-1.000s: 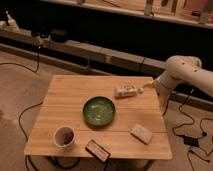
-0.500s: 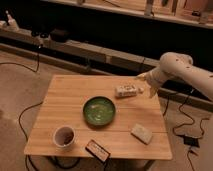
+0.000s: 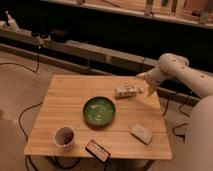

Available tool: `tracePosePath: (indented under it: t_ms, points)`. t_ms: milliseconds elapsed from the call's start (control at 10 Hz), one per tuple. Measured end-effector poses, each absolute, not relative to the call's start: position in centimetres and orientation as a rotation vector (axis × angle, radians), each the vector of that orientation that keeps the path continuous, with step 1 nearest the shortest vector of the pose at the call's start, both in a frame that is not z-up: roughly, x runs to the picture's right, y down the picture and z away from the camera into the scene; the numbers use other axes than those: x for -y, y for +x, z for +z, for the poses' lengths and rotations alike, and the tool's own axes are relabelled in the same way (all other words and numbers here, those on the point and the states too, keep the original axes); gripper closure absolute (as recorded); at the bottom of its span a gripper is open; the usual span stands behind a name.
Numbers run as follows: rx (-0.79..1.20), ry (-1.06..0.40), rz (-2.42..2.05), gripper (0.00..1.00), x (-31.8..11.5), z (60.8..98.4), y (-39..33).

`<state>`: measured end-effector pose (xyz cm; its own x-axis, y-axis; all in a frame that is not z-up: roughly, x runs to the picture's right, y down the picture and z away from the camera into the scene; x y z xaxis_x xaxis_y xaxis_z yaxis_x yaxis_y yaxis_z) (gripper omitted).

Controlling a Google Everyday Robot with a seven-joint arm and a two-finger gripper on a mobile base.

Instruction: Place the bottle in the ceramic bowl

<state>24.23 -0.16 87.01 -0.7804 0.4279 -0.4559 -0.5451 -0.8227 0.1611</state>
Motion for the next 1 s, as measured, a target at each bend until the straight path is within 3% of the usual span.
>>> tracePosePath:
  t_ms: [1000]
  points:
    - [-0.461, -0.570, 2.518, 0.23, 0.4, 96.1, 20.2]
